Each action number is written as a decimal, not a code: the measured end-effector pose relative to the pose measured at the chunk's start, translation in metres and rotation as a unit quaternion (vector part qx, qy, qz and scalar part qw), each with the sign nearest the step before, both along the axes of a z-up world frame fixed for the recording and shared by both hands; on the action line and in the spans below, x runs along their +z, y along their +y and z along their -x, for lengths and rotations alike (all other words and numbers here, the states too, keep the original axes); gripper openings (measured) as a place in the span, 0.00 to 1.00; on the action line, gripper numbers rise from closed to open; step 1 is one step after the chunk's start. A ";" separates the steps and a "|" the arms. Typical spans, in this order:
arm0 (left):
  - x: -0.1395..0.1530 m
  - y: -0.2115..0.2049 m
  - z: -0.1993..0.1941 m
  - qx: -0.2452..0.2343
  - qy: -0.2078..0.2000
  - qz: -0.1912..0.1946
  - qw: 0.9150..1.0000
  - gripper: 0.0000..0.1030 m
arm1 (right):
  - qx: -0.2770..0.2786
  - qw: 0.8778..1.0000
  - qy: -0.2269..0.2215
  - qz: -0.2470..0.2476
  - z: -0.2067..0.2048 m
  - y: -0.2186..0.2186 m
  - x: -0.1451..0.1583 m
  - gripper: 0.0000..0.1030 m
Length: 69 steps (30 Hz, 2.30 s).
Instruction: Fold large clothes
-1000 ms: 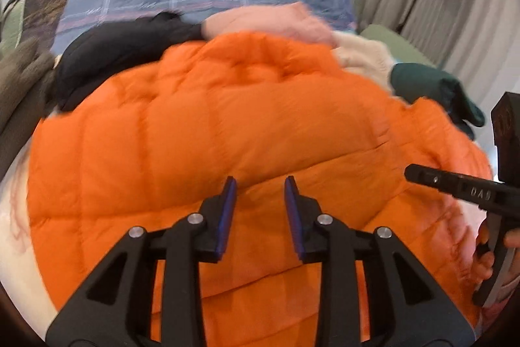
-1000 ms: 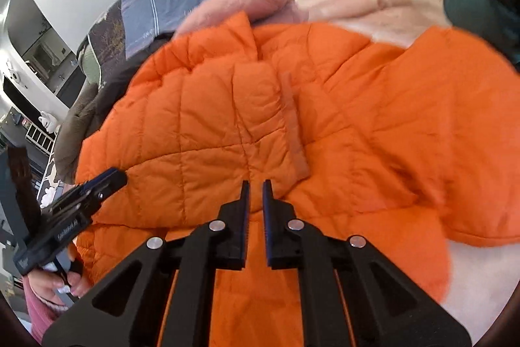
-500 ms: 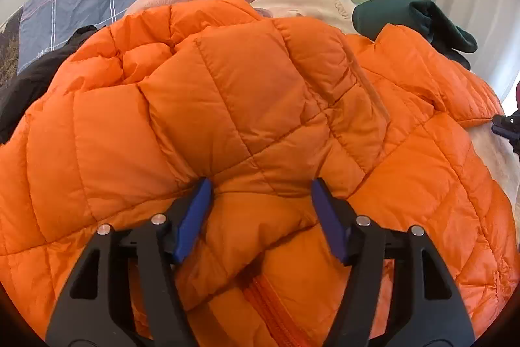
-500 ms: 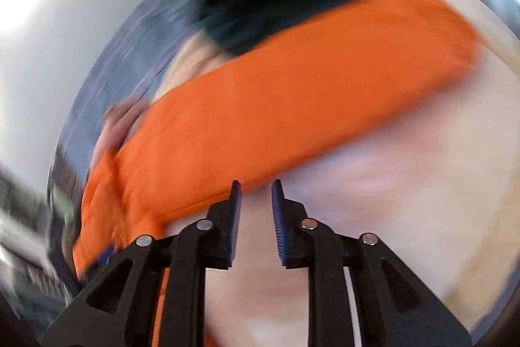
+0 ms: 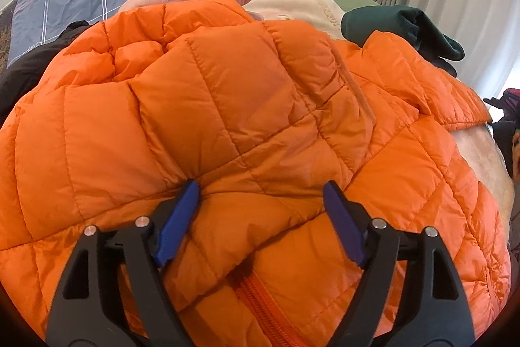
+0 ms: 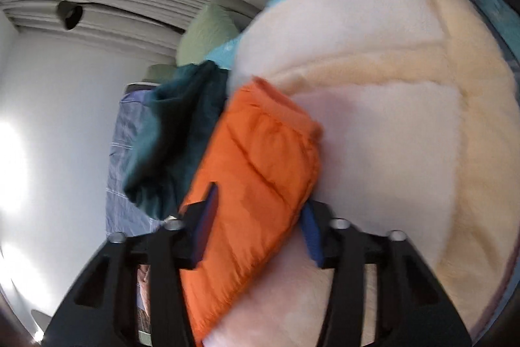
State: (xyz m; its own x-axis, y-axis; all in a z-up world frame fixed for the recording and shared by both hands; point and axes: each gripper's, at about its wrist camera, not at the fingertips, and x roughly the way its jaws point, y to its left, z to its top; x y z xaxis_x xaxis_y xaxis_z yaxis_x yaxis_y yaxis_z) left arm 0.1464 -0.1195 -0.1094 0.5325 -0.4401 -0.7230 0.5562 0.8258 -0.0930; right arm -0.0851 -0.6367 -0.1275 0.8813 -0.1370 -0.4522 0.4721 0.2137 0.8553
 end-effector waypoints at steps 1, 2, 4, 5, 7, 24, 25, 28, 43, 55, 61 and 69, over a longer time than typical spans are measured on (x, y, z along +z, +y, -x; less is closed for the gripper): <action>0.000 0.000 0.000 -0.001 0.000 0.000 1.000 0.79 | 0.010 1.000 -0.016 0.003 -0.006 0.003 0.007 0.13; 0.000 0.000 0.000 -0.001 0.000 0.002 1.000 0.79 | 0.017 0.999 -0.033 0.008 -0.010 0.010 0.016 0.11; 0.000 0.002 0.000 -0.002 0.002 0.006 1.000 0.80 | 0.052 0.996 -0.071 0.029 -0.029 0.032 0.040 0.10; 0.000 0.002 -0.001 -0.002 0.003 0.008 1.000 0.80 | 0.075 0.993 -0.087 0.039 -0.037 0.044 0.051 0.10; 0.002 0.003 -0.001 -0.002 0.004 0.013 1.000 0.80 | 0.138 0.981 -0.120 0.062 -0.058 0.079 0.077 0.10; 0.060 0.156 0.021 0.072 0.061 0.297 0.950 0.92 | 0.576 0.796 -0.043 0.183 -0.171 0.409 0.057 0.13; 0.060 0.160 0.019 0.073 0.068 0.311 0.945 0.92 | 0.583 0.788 -0.030 0.198 -0.172 0.415 0.053 0.14; 0.058 0.157 0.011 0.072 0.081 0.314 0.943 0.94 | 0.602 0.761 0.000 0.239 -0.167 0.430 0.042 0.15; 0.040 0.106 -0.006 0.062 0.108 0.219 0.968 0.15 | 0.604 0.742 0.018 0.289 -0.163 0.454 0.037 0.32; 0.098 0.183 0.005 0.136 -0.022 0.151 0.979 0.16 | 0.431 0.792 0.062 0.427 -0.167 0.380 0.084 0.47; 0.035 0.210 -0.009 0.210 0.013 0.062 0.976 0.42 | 0.435 0.770 0.164 0.438 -0.198 0.377 0.024 0.48; 0.061 0.227 0.006 0.246 -0.039 0.059 0.967 0.48 | 0.431 0.769 0.121 0.457 -0.188 0.378 0.061 0.48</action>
State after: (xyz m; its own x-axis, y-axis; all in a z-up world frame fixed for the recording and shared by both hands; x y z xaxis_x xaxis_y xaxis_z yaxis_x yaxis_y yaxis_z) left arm 0.1404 0.1074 -0.0488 0.7496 -0.1958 -0.6323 0.1078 0.9786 -0.1753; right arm 0.1031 -0.2582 -0.0661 0.7284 0.0922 -0.6789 -0.0596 0.9957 0.0714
